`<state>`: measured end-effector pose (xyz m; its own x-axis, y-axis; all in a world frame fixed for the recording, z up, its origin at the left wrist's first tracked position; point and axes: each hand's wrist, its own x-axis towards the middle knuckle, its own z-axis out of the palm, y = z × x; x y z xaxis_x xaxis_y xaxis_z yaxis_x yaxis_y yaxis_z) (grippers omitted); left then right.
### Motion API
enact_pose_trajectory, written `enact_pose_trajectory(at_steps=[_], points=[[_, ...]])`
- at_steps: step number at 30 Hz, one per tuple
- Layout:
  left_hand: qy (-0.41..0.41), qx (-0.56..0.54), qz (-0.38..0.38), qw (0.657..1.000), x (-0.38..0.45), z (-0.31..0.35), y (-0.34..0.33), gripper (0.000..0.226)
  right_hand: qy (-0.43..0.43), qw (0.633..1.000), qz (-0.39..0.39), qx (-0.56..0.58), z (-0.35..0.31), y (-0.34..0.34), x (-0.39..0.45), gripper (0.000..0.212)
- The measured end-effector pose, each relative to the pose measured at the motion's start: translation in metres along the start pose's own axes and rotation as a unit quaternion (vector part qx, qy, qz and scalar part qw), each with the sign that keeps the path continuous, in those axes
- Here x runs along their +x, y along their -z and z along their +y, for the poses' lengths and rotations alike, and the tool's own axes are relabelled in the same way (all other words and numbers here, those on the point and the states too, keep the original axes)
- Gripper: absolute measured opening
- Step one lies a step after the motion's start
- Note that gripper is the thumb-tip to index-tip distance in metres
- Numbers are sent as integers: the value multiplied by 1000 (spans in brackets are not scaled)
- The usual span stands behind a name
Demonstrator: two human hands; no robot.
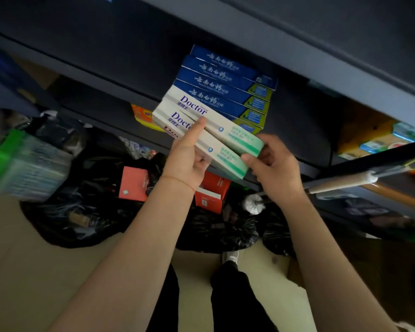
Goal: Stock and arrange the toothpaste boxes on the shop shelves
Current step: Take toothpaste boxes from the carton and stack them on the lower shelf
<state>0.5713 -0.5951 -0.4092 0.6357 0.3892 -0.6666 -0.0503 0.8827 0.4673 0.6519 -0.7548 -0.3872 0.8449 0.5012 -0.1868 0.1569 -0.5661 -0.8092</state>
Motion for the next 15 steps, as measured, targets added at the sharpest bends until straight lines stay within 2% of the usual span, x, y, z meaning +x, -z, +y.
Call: enact_pose_trajectory(at_steps=[4,9,12,15], points=[[-9,4,-33,999,-3,4,-8,28,14,998,49,21,0,6,16,28],[-6,-26,-19,999,4,3,-10,21,20,991,122,40,0,15,63,29],[-12,-39,-35,999,10,0,-7,16,30,991,131,23,0,19,94,35],[-32,-33,-61,997,15,-4,-5,24,30,991,124,40,2,20,118,43]])
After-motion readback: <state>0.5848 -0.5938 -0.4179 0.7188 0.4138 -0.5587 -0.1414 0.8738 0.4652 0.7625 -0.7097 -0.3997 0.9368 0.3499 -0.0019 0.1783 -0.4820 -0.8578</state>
